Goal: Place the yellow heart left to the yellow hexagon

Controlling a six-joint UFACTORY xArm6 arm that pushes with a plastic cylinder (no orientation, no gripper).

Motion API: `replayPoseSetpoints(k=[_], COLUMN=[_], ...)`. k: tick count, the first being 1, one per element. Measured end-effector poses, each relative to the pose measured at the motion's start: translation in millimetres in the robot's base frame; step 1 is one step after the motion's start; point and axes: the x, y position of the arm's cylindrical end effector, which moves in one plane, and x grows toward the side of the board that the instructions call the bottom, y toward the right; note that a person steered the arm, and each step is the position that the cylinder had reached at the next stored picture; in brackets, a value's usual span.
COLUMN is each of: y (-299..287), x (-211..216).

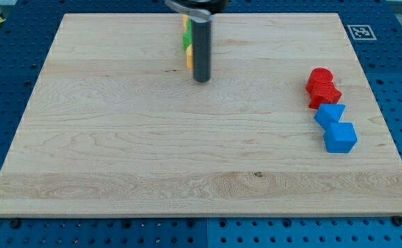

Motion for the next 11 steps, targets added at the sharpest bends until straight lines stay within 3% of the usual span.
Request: replayPoseSetpoints(k=[1, 4, 5, 9, 11], y=[63.5, 1.4, 1.3, 22.4, -10.4], x=[-17.9, -36.2, -72.8, -56.6, -41.0])
